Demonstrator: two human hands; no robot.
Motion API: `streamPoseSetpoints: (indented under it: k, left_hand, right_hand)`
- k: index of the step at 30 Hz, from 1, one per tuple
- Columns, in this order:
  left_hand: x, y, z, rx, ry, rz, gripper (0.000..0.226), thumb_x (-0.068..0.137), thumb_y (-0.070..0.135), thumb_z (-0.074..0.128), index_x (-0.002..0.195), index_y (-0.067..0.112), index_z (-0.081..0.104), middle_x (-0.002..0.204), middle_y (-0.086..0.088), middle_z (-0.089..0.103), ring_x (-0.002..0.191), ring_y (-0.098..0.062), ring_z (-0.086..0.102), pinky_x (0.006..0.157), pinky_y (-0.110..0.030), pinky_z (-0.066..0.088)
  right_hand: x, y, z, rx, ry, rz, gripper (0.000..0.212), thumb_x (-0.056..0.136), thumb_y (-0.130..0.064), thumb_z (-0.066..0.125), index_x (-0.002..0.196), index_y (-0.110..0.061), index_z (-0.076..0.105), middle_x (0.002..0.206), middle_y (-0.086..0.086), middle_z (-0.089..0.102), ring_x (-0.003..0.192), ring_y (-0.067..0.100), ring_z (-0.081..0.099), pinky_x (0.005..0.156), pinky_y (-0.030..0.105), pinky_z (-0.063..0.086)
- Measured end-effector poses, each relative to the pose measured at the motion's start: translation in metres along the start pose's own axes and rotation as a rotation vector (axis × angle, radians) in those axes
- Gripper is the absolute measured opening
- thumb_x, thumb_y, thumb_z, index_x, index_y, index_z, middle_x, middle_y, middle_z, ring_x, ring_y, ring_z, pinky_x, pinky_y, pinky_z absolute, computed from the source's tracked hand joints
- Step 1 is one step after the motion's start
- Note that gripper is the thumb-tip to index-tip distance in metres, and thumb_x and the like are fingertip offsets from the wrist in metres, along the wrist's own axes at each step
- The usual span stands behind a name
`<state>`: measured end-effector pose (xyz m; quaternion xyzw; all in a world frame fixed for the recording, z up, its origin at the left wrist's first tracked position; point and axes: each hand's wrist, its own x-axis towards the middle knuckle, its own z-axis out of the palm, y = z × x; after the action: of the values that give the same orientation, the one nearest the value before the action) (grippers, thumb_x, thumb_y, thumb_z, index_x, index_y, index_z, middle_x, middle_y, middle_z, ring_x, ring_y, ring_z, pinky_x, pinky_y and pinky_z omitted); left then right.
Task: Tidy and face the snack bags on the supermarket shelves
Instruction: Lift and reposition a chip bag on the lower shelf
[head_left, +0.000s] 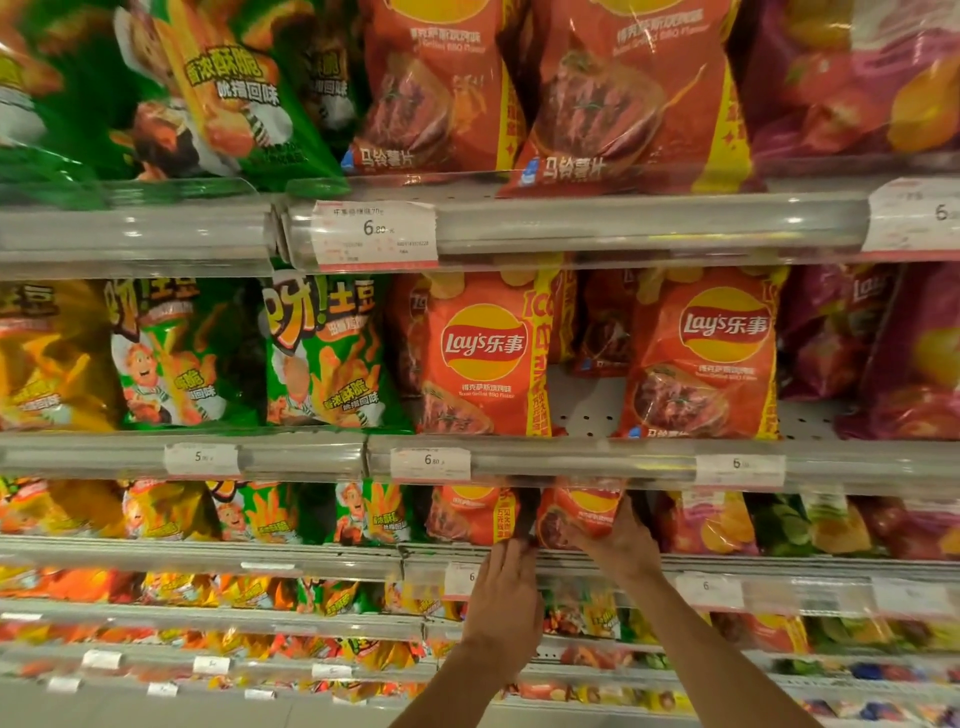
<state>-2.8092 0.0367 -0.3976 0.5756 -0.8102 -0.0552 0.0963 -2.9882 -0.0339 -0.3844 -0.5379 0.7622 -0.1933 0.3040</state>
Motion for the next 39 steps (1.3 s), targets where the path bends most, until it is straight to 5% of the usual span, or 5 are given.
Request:
streamPoseSetpoints:
  k: [6, 20, 26, 36, 39]
  left_hand:
    - [0.004, -0.001, 0.01, -0.043, -0.026, -0.038, 0.054, 0.098, 0.026, 0.039, 0.149, 0.012, 0.03, 0.148, -0.002, 0.028, 0.138, -0.026, 0.025, 0.121, -0.037, 0.02]
    - [0.019, 0.053, 0.024, -0.049, 0.074, -0.353, 0.052, 0.101, 0.04, 0.04, 0.147, 0.017, 0.036, 0.154, -0.004, 0.032, 0.146, -0.027, 0.022, 0.122, -0.038, 0.021]
    - [0.037, 0.14, 0.038, -0.263, 0.195, -0.374, 0.036, 0.099, 0.028, 0.05, 0.131, 0.014, 0.057, 0.137, -0.006, 0.054, 0.134, -0.028, 0.044, 0.117, -0.036, 0.028]
    - [0.084, 0.268, 0.063, -0.454, 0.262, -0.432, 0.034, 0.096, 0.023, 0.056, 0.129, 0.013, 0.058, 0.135, -0.006, 0.05, 0.128, -0.026, 0.046, 0.104, -0.038, 0.043]
    - [0.089, 0.289, 0.066, -0.476, 0.288, -0.428, 0.033, 0.094, 0.02, 0.057, 0.127, 0.014, 0.058, 0.132, -0.005, 0.051, 0.125, -0.026, 0.048, 0.104, -0.038, 0.045]
  right_hand:
    - [-0.001, 0.002, 0.001, -0.004, 0.003, 0.031, 0.1, 0.071, -0.077, 0.071, 0.141, -0.018, 0.032, 0.136, 0.011, 0.062, 0.123, 0.034, 0.062, 0.106, 0.046, 0.049]
    - [-0.014, 0.042, -0.034, 0.179, -0.042, -0.253, 0.068, 0.085, -0.05, 0.076, 0.139, -0.019, 0.051, 0.127, -0.006, 0.061, 0.122, 0.018, 0.06, 0.096, 0.011, 0.046]
    - [-0.023, 0.113, -0.094, 0.246, 0.005, -0.318, 0.033, 0.091, -0.033, 0.074, 0.123, -0.027, 0.066, 0.114, -0.018, 0.068, 0.11, 0.001, 0.063, 0.099, 0.02, 0.05]
    - [-0.006, 0.239, -0.201, 0.339, 0.195, -0.197, 0.02, 0.093, -0.013, 0.068, 0.107, -0.026, 0.071, 0.112, -0.012, 0.072, 0.104, 0.012, 0.069, 0.088, 0.031, 0.057]
    - [-0.002, 0.259, -0.221, 0.317, 0.224, -0.157, 0.019, 0.094, -0.017, 0.067, 0.113, -0.021, 0.067, 0.103, -0.008, 0.072, 0.09, 0.007, 0.068, 0.074, 0.015, 0.051]
